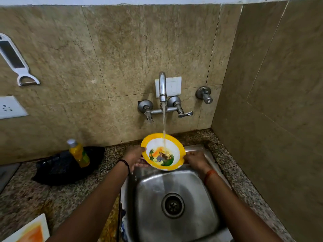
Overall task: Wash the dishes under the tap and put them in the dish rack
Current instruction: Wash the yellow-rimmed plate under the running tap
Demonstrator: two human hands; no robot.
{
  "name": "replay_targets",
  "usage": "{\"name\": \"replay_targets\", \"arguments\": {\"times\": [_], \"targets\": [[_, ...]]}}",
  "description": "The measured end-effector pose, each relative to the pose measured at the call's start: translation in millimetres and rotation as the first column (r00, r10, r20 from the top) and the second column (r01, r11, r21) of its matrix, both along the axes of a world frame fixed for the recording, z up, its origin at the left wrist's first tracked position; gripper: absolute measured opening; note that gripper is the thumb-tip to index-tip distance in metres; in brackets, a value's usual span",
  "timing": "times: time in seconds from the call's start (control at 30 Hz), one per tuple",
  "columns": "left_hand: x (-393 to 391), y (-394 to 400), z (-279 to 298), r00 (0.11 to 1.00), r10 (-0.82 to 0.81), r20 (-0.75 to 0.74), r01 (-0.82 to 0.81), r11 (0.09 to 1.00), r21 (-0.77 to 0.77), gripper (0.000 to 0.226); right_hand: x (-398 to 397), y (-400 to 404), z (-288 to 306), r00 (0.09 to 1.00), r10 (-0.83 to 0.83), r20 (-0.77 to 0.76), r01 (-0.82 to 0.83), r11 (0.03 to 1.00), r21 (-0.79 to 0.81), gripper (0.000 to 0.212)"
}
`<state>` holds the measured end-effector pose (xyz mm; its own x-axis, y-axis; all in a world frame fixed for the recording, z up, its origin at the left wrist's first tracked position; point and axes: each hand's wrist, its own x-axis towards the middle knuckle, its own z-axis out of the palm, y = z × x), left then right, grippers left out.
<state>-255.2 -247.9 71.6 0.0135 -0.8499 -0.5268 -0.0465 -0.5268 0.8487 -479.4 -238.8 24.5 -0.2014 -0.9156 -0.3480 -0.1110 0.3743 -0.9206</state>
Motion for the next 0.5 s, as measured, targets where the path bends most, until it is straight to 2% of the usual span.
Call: {"name": "replay_targets", "arguments": {"times": [0.1,0.23,0.37,0.5], "targets": [[4.3,-0.8,5.0,0.999,0.034,-0.022,-0.037,0.987,-0.154,0.026,9.1,7.3,-10.1,0.999,-0.002,0.052,0.001,1.000,0.009,0.022],[9.2,1.4,-0.9,0.990,0.034,-0.140,-0.059,0.981,-0.183,0.031,13.1,6.7,-1.8,0.997,-0.077,-0.016,0.074,0.991,-0.113,0.020],[7.9,4.2,-22.4,0.966,0.126,-0.226,-0.143,0.988,-0.058,0.035,10.9,0.0,23.8,1.000,-0.029,-0.006,0.026,0.945,-0.325,0.033],[-4.4,13.7,-39.2,0.962,0.131,-0.239,-0.109,0.989,0.103,0.032,14.4,-11.7,39.5,0.996,-0.012,-0.093,-0.024,0.927,-0.374,0.016]]}}
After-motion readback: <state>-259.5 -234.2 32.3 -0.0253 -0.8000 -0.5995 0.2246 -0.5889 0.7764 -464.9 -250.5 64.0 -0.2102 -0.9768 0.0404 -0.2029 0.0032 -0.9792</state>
